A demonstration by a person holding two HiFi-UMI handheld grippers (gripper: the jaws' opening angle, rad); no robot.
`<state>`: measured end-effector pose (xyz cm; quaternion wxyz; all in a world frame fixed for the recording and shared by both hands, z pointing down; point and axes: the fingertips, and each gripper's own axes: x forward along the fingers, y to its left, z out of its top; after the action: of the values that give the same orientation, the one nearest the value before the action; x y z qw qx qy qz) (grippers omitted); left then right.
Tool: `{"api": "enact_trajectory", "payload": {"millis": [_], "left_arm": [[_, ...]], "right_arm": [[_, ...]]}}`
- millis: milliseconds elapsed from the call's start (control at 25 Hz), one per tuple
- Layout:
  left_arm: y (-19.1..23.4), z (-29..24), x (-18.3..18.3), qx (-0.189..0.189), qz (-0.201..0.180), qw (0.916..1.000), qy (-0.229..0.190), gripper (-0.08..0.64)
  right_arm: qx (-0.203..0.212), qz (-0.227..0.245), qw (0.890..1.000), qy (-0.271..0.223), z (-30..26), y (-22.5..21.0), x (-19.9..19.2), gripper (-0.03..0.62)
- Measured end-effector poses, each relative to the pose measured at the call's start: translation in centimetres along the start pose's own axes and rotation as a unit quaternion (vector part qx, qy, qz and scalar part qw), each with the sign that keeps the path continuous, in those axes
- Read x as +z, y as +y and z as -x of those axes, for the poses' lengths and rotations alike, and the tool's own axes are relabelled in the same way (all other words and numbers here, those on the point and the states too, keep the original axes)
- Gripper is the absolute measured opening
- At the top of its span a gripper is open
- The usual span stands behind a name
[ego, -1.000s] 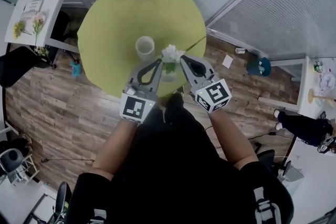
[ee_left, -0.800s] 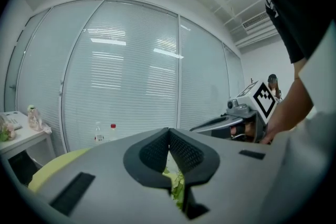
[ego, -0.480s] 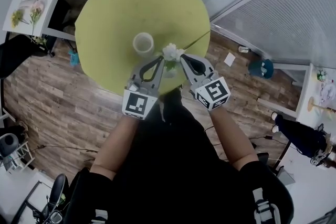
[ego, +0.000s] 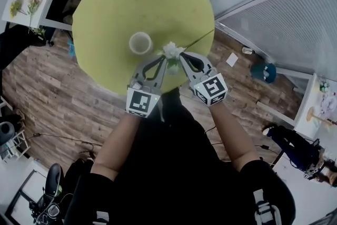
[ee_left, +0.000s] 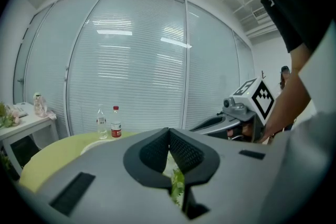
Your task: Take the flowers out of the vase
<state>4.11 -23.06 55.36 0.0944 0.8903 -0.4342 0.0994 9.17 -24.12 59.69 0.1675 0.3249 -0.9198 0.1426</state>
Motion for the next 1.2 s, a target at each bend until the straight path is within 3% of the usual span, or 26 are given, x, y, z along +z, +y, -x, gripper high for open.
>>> {"api": "enact_trajectory", "payload": {"millis": [800,1200], "left_arm": [[0.2,-5.3,-5.2,0.040,0.020,0.9983,0.037,0.012],[0.3,-6.4,-7.3,0.045,0.036,0.9968,0.055,0.012]], "right_arm": [[0.021,0.004,0.999,0.030,-3.1,-4.2,-5.0,0.021],[0.010,-0.004,0.999,0.034,-4.0,-5.5,-6.4,0.023]]}}
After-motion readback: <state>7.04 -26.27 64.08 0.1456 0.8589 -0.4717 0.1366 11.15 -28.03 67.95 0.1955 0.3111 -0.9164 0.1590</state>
